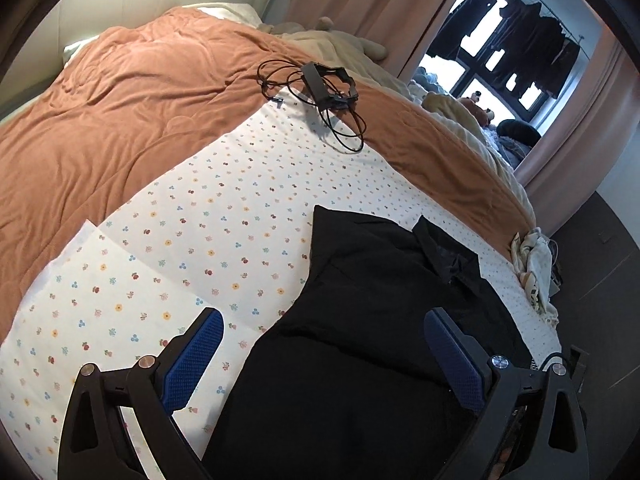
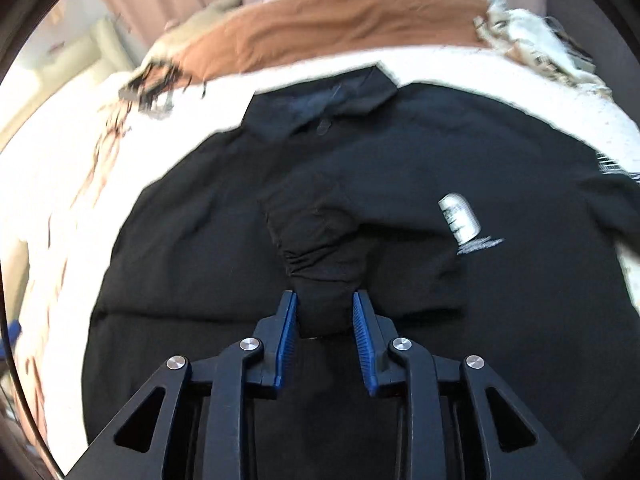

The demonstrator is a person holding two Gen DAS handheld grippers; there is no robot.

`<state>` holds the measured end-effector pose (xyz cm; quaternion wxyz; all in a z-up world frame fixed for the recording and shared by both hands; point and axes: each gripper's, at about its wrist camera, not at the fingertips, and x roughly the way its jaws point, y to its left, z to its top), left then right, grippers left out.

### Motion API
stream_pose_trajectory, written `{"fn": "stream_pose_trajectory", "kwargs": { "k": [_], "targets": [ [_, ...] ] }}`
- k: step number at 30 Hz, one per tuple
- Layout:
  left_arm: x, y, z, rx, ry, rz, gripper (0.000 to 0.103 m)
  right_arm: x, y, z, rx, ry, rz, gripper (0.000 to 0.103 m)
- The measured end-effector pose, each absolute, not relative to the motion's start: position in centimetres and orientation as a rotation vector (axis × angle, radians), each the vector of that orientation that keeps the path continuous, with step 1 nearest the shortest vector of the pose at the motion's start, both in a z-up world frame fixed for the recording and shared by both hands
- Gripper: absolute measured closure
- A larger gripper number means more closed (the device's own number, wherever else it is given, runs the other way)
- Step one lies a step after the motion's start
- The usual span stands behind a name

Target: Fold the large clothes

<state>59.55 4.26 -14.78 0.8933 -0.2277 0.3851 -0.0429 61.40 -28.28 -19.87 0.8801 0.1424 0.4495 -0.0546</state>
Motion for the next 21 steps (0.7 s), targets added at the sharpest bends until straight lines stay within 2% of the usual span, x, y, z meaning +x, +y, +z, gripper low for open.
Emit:
{"fn": "stream_pose_trajectory", "kwargs": {
  "k": [11, 16, 21],
  "targets": [
    [59.9, 2.7, -15.1, -0.453, 0.814, -0.105, 0.003, 56.0, -39.8, -15.7, 0.663, 0.703, -0.363, 0.074],
    [60.1, 2.2, -15.1, -0.458, 0.814, -0.115, 0.003, 52.8, -42.9, -17.5, 0.893, 0.641, -0.409, 0.074],
    [60.3, 1.7, -15.3, -0.452, 0.82, -0.122, 0.003, 54.2, -43.3, -21.0, 1.006, 0.707, -0.334, 0.074]
  ]
}}
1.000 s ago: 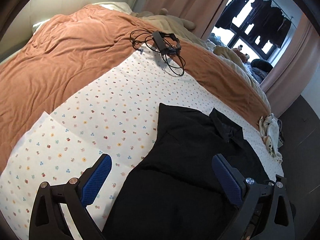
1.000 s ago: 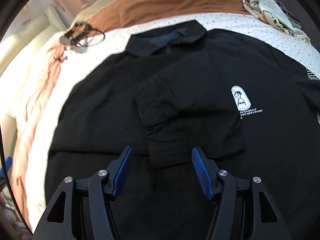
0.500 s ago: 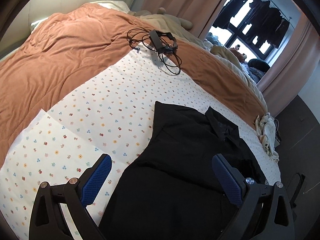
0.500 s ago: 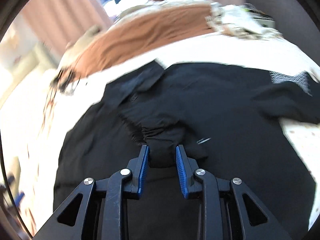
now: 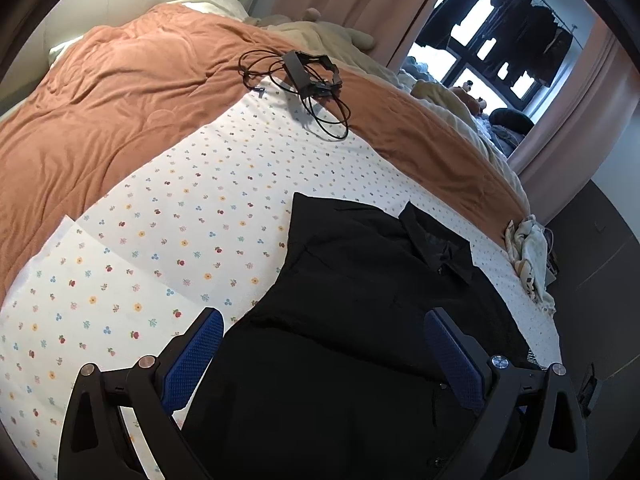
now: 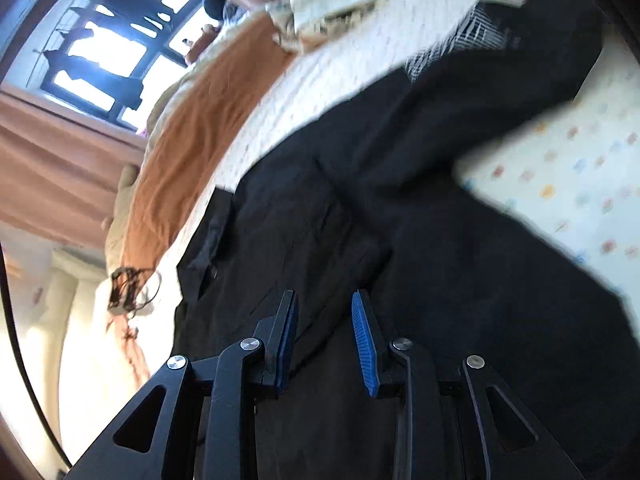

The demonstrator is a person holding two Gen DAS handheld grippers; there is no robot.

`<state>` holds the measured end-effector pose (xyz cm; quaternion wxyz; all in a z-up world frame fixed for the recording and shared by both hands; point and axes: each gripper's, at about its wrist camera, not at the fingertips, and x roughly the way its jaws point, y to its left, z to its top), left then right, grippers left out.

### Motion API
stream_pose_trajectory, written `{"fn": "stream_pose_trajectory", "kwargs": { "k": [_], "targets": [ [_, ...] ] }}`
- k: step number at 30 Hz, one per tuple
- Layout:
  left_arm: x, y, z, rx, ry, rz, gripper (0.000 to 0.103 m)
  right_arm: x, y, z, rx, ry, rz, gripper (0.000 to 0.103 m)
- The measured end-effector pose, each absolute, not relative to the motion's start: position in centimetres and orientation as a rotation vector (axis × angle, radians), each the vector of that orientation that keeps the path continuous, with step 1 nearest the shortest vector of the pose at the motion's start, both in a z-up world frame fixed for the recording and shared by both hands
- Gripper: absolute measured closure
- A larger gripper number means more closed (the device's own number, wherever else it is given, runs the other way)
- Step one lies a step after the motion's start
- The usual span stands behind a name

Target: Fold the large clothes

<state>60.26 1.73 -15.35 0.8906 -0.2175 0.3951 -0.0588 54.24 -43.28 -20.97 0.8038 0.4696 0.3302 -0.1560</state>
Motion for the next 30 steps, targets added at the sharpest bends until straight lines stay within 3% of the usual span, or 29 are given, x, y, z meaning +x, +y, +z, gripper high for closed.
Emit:
{"fn": "stream_pose_trajectory", "kwargs": {
  "k": [4, 7, 18, 20, 22, 23, 30],
  "targets": [
    [60.3, 2.0, -15.7, -0.443, 0.825, -0.104, 0.003, 55.2, -43.0, -22.6, 0.983, 0.725, -0.341, 0.075],
    [60.5, 2.0, -16.2, -0.471, 0.835, -0.096, 0.006, 56.1, -43.0, -23.4, 0.944, 0.741, -0.351, 0.087],
    [61.3, 0.1, -16.6, -0.423, 0.849, -0.105, 0.006, 59.2, -44.5, -24.1, 0.923, 0.74, -0.312, 0.087],
    [61.3, -0.1, -16.4, -0.425, 0.843, -0.11, 0.006, 58.9, -44.6, -23.7, 0.925, 0.743, -0.317, 0.083],
    [61.3, -0.4, -16.3, -0.434, 0.841, -0.121, 0.006, 58.2, -44.9, -23.1, 0.954, 0.72, -0.305, 0.056],
    [61.3, -0.6, -16.2, -0.435, 0.841, -0.127, 0.006, 57.7, -45.1, -22.7, 0.958, 0.705, -0.307, 0.051],
    [60.6, -1.9, -15.0, -0.42, 0.82, -0.162, 0.006, 53.2, -46.8, -18.9, 0.961, 0.634, -0.292, 0.05]
  ]
}}
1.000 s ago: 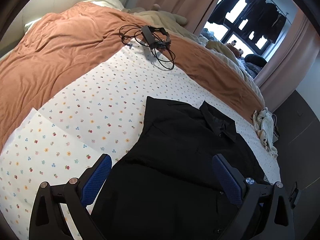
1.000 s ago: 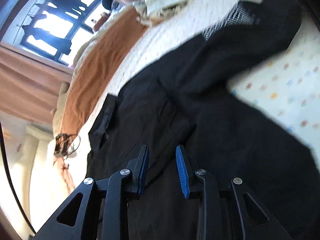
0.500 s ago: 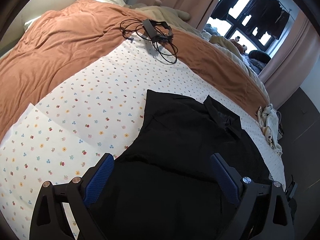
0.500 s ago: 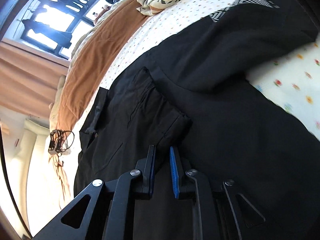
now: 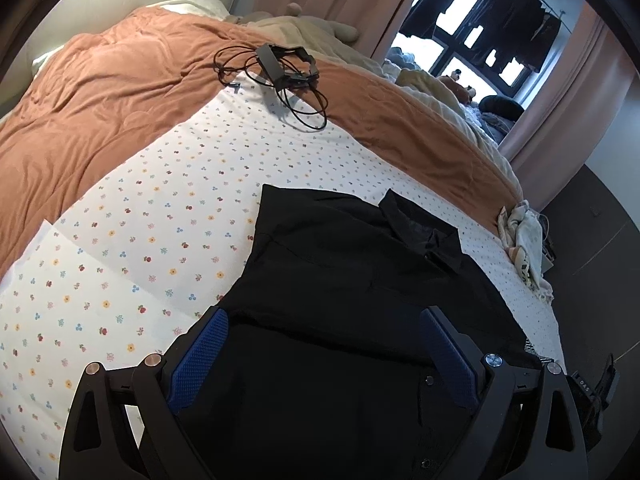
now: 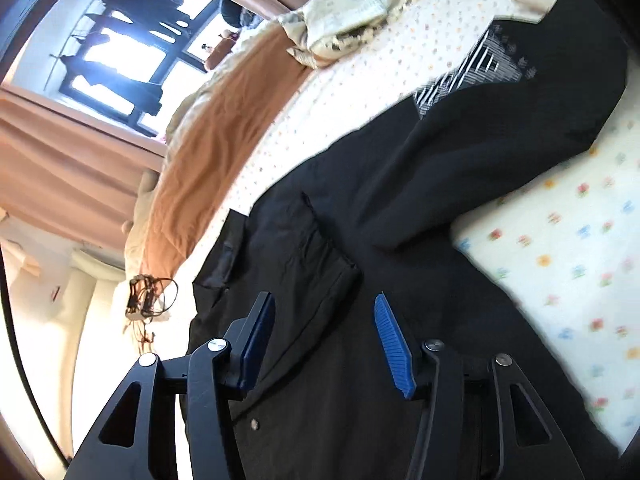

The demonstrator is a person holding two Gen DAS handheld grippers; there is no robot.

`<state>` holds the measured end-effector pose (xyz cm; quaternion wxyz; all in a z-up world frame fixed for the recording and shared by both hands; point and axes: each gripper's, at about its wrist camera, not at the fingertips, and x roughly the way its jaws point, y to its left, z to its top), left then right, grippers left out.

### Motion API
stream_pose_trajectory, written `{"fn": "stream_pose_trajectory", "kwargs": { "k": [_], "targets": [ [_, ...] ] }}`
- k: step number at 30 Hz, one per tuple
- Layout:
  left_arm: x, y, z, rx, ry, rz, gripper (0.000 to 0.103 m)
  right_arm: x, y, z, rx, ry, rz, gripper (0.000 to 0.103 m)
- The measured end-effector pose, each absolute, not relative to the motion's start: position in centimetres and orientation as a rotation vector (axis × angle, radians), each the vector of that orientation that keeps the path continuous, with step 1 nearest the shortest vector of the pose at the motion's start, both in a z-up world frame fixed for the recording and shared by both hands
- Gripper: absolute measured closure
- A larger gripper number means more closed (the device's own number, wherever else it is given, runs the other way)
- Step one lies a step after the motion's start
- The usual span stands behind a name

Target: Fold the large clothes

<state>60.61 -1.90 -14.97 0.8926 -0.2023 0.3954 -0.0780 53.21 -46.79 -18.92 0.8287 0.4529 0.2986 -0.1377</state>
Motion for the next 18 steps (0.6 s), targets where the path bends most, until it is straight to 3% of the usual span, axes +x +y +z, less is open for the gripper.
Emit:
{"fn": "stream_pose_trajectory", "kwargs": {
  "k": [10, 18],
  "targets": [
    [60.1, -3.4, -13.9, -0.407, 0.804, -0.195, 0.006, 48.0, -51.3, -13.6, 0.766, 0.617, -0.365, 0.049],
    [60.0, -4.9, -14.2, -0.374, 0.817, -0.207, 0.006, 42.8, -58.5, -12.7, 0.709, 0.627, -0.488, 0.049]
  ]
}}
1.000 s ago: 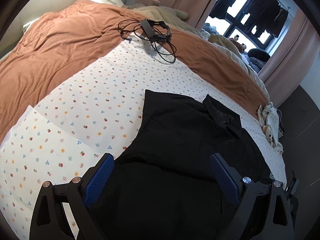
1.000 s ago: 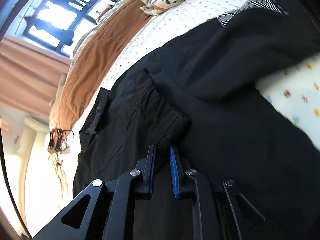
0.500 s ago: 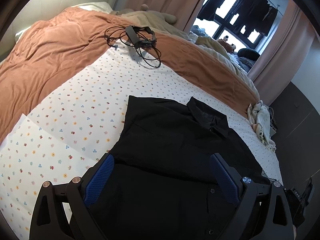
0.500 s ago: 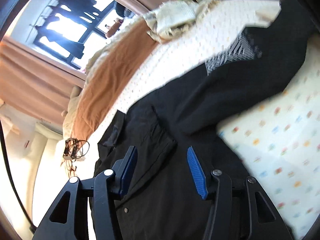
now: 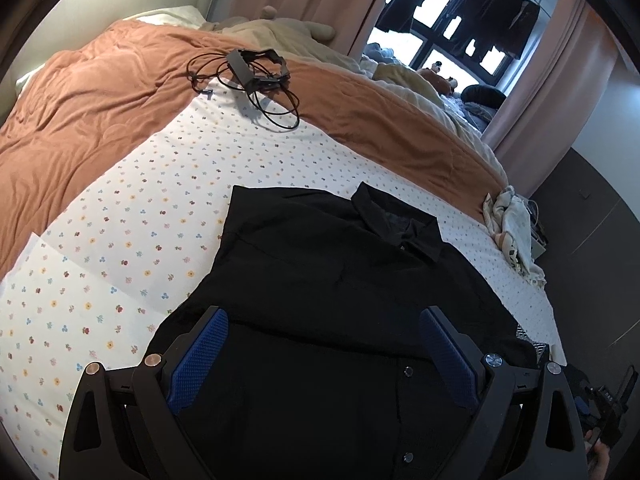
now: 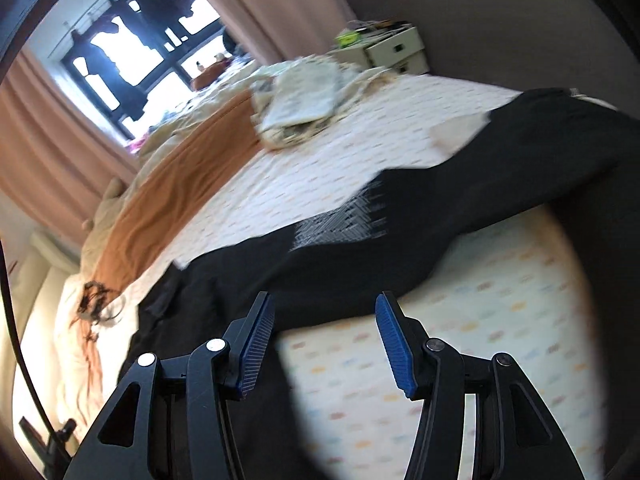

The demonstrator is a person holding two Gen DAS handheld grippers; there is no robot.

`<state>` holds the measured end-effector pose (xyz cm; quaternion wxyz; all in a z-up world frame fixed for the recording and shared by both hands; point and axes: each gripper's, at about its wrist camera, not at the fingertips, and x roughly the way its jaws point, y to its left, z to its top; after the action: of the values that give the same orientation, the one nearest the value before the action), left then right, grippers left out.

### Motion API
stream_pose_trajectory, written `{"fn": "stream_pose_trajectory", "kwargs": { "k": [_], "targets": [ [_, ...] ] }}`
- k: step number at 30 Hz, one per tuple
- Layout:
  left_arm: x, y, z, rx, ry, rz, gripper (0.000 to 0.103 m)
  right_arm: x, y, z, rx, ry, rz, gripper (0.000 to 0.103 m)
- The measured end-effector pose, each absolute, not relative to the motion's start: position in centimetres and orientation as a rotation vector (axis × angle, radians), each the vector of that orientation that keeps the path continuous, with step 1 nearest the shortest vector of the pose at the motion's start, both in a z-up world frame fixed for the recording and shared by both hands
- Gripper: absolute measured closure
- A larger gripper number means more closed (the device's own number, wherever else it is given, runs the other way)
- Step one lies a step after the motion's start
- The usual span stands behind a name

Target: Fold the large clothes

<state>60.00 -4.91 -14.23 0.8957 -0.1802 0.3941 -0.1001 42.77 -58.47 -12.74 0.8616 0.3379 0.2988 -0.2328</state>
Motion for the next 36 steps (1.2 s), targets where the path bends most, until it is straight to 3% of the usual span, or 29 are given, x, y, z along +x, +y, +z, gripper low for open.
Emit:
{"fn": "stream_pose_trajectory", "kwargs": {
  "k": [9, 21, 22, 23, 25, 26, 36],
  "targets": [
    [60.5, -7.6, -16.0, -0.362, 0.876, -0.216, 0.006, 37.8, -66.3, -14.1, 0.756, 0.615, -0.604, 0.049],
    [61.0, -8.7, -17.3, -0.333, 0.89, -0.18, 0.006, 40.5, -70.1, -16.8, 0.824, 0.577, -0.634, 0.049],
    [61.0, -8.6, -17.4, -0.344, 0.891, -0.174, 0.006, 40.7, -70.2, -17.1, 0.833, 0.58, -0.639, 0.053],
    [61.1, -8.4, -17.4, -0.351, 0.891, -0.169, 0.006, 41.0, -70.4, -17.2, 0.835, 0.577, -0.642, 0.068],
    [61.1, -8.1, -17.3, -0.363, 0.892, -0.165, 0.006, 41.4, -70.3, -16.9, 0.817, 0.567, -0.64, 0.089],
    [61.2, -7.8, -17.3, -0.37, 0.892, -0.165, 0.006, 41.5, -70.1, -16.5, 0.802, 0.558, -0.64, 0.092],
    [60.8, -5.3, -15.8, -0.432, 0.849, -0.148, 0.006, 44.7, -63.5, -5.9, 0.497, 0.476, -0.506, 0.097]
  ]
}}
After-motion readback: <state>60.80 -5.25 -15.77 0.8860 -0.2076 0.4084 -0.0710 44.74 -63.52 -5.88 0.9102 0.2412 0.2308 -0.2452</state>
